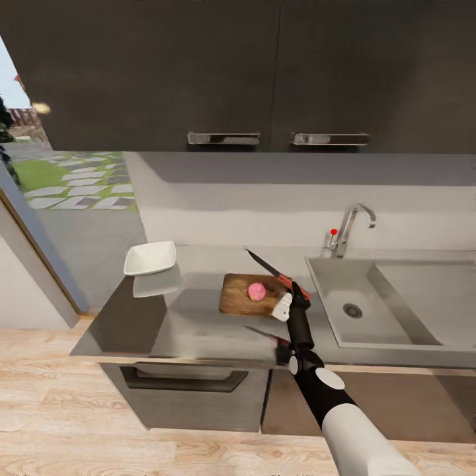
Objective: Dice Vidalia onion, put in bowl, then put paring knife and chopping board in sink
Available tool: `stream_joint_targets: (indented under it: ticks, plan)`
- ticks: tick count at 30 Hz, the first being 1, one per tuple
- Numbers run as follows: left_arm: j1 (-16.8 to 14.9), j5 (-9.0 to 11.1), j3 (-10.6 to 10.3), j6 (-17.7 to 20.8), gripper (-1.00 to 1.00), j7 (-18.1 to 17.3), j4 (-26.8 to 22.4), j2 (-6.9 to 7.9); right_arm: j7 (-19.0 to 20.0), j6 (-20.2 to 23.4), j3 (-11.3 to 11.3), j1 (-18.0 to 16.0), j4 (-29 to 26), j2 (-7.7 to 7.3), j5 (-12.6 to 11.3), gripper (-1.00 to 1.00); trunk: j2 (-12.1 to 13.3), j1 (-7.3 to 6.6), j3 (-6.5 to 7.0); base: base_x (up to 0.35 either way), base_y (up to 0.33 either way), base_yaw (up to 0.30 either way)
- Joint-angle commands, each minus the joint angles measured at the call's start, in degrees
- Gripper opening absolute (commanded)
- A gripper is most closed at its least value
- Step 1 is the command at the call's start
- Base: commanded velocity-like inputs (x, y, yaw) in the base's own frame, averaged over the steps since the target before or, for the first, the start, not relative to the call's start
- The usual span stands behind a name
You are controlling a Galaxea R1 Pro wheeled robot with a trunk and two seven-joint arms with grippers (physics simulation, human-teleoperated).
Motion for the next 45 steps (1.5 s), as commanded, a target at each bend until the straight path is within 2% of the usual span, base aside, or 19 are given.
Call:
stream_joint_targets:
  ticks: [1,11,45]
  plan:
    - [-0.10,0.09,-0.47,-0.42,1.00,0.30,0.28,-0.03,-0.09,-0.48,-0.29,-0.06,0.07,0.05,0.23,-1.00,-0.12,0.03,-0.11,-0.060,-0.280,0.000]
    - [-0.12,0.09,-0.42,-0.43,1.00,0.30,0.28,-0.04,-0.07,-0.40,-0.10,-0.06,0.83,0.25,0.46,-1.00,-0.12,0.03,-0.11,-0.050,-0.183,0.000]
    - [-0.12,0.09,-0.38,-0.51,1.00,0.30,0.28,0.05,0.01,-0.40,0.08,-0.06,5.95,0.47,0.86,-1.00,-0.12,0.03,-0.11,0.023,0.010,0.000]
